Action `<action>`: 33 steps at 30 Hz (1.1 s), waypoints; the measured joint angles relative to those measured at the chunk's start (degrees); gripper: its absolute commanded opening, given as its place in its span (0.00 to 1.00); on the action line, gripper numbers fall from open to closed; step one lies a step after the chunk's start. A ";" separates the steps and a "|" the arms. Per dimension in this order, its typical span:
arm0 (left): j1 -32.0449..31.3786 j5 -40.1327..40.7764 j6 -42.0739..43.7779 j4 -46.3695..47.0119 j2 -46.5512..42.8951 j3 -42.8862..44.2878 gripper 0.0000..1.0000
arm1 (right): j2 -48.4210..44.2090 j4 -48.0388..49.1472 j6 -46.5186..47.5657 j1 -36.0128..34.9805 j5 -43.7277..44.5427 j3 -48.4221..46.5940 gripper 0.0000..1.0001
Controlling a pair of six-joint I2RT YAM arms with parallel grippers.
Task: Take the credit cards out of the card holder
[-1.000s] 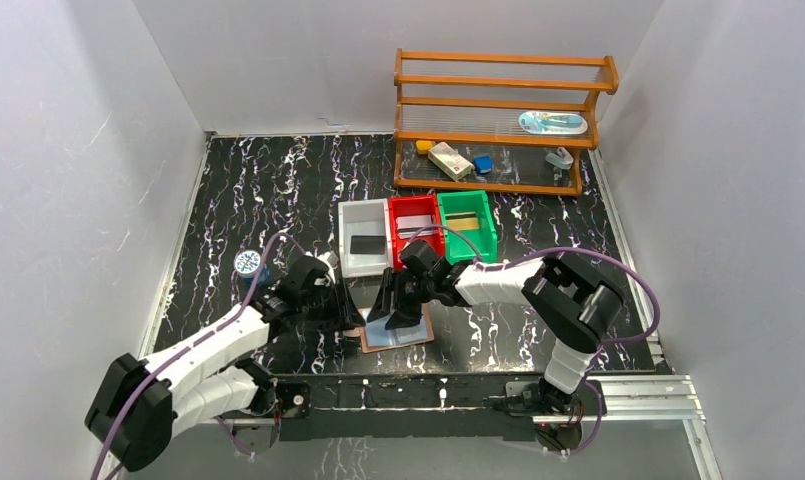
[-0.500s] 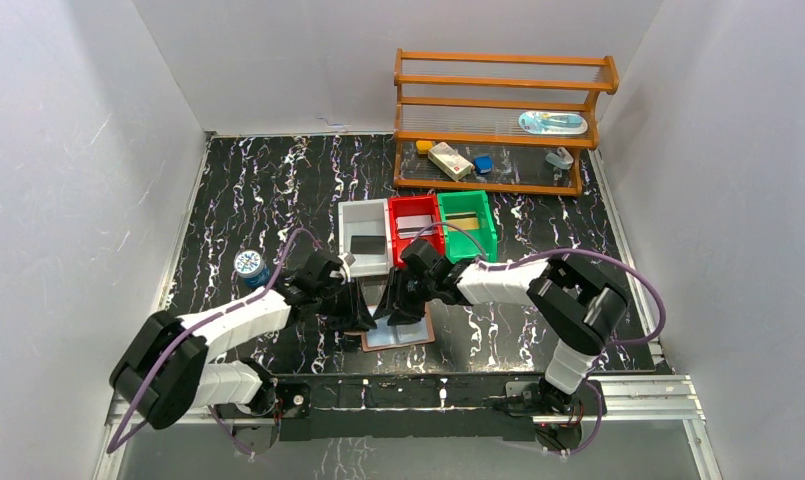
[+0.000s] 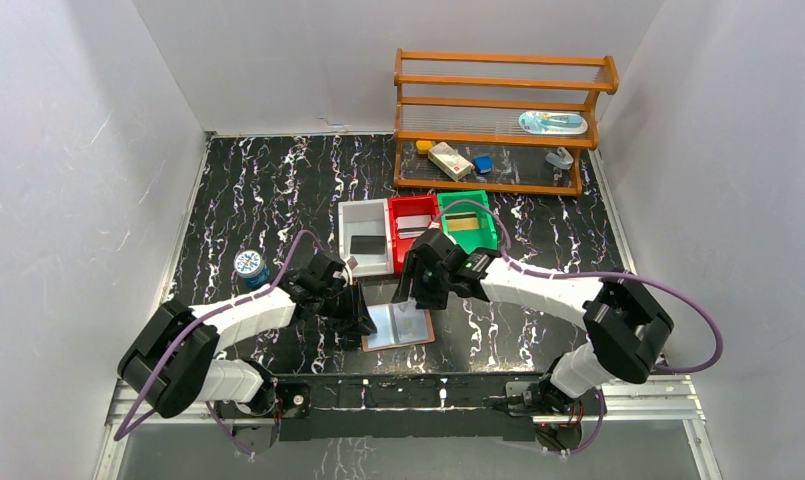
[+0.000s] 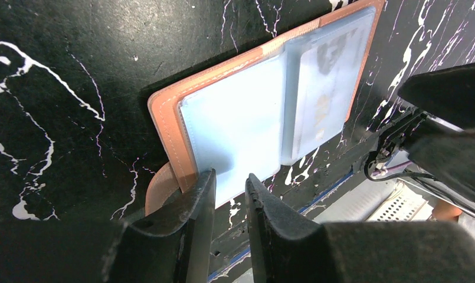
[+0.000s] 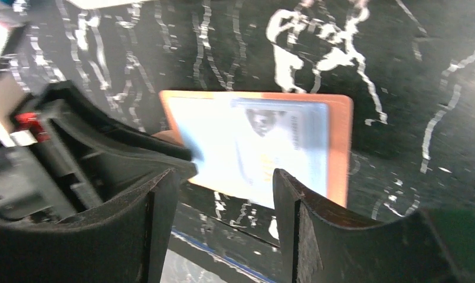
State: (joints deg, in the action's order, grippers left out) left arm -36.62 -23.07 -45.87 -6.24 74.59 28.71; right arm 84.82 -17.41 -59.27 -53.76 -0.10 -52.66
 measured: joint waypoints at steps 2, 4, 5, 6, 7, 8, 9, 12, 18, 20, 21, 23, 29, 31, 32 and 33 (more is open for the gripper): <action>0.00 -0.02 0.09 -0.02 0.00 0.00 0.24 | 0.15 -2.62 0.57 0.02 0.94 0.02 0.68; 0.00 -0.02 0.22 -0.02 0.00 0.00 0.24 | 0.50 -4.24 1.07 0.04 1.16 0.02 0.67; 0.00 -0.02 0.24 -0.02 0.00 0.00 0.24 | 0.79 -4.52 1.27 0.04 1.14 0.02 0.67; 0.00 -0.04 0.26 -0.02 0.00 0.00 0.24 | 1.22 -4.83 1.46 0.04 1.03 -0.02 0.67; 0.00 -0.04 0.26 -0.02 0.00 0.00 0.24 | 1.88 -5.09 1.73 0.04 0.98 -0.07 0.67; 0.00 -0.04 0.28 -0.04 0.00 0.00 0.24 | 2.69 -5.14 2.12 0.04 0.79 -0.09 0.66; 0.00 -0.04 0.28 -0.04 0.00 0.00 0.24 | 3.65 -5.14 2.36 0.04 0.50 -0.09 0.65; 0.00 -0.04 0.31 -0.07 0.00 0.00 0.24 | 6.23 -5.01 2.84 0.02 -0.83 -0.11 0.63; 0.00 -0.13 0.52 -0.26 0.00 0.00 0.24 | 7.28 -4.87 3.85 0.11 -1.95 -0.72 0.56; 0.00 -0.13 0.63 -0.26 0.00 0.00 0.24 | 7.32 -5.14 4.00 0.04 -1.75 -0.87 0.56; 0.00 -0.15 0.70 -0.26 0.00 0.00 0.24 | 7.32 -5.40 4.02 -0.04 -1.53 -1.07 0.57; 0.00 -0.15 0.83 -0.24 0.00 0.00 0.24 | 7.34 -5.92 4.07 -0.31 -1.25 -1.73 0.59; 0.00 -0.20 0.90 -0.26 0.00 0.02 0.24 | 7.37 -7.21 4.42 -1.42 -0.39 -4.09 0.61; 0.00 -0.20 0.90 -0.24 0.00 0.00 0.24 | 7.37 -7.56 4.44 -1.70 -0.22 -4.44 0.61; 0.00 -0.20 0.90 -0.24 0.00 0.00 0.24 | 7.39 -7.96 4.44 -1.84 -0.13 -4.61 0.61; 0.00 -0.20 0.90 -0.24 0.00 0.00 0.24 | 7.39 -8.35 4.44 -1.97 -0.02 -4.83 0.61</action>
State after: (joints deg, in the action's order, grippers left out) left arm -36.62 -23.27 -44.97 -6.48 74.59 28.71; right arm 92.20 -25.76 -54.83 -55.72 -0.12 -57.49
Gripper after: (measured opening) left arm 0.243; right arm 0.610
